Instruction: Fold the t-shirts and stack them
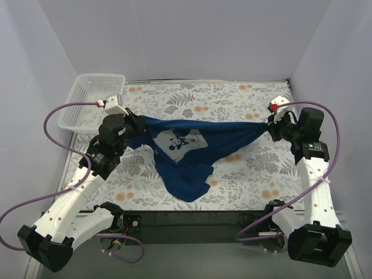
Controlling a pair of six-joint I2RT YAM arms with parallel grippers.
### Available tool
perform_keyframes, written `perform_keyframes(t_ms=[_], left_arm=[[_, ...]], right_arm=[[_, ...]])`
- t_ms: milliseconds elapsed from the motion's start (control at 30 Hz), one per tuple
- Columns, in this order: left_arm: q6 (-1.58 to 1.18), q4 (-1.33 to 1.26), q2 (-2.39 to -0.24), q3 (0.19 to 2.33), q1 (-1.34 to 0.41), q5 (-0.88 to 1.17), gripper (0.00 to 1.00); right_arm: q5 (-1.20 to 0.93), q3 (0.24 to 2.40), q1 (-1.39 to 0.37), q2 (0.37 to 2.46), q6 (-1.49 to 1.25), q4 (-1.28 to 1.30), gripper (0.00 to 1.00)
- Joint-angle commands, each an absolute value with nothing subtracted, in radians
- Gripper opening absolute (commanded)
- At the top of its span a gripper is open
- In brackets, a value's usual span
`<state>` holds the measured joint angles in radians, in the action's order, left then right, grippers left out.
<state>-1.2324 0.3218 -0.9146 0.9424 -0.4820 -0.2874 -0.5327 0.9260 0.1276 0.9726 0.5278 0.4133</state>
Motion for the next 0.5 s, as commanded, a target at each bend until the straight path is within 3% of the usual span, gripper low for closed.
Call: perform_keyframes(t_ms=[0, 200, 467], left_arm=[[-1.178, 0.348, -0.885, 1.029, -0.476, -0.353, 0.0], [-1.124, 0.373, -0.919, 1.097, -0.476, -0.287, 0.0], [-1.129, 0.354, -0.992, 1.013, -0.476, -0.126, 0.0]], right_arm=[[-0.535, 1.021, 0.153, 0.92, 0.54, 0.394, 0.01], [-0.555, 1.109, 0.166, 0.885, 0.503, 0.391, 0.01], [-0.508, 0.997, 0.166, 0.81, 0.549, 0.408, 0.01]])
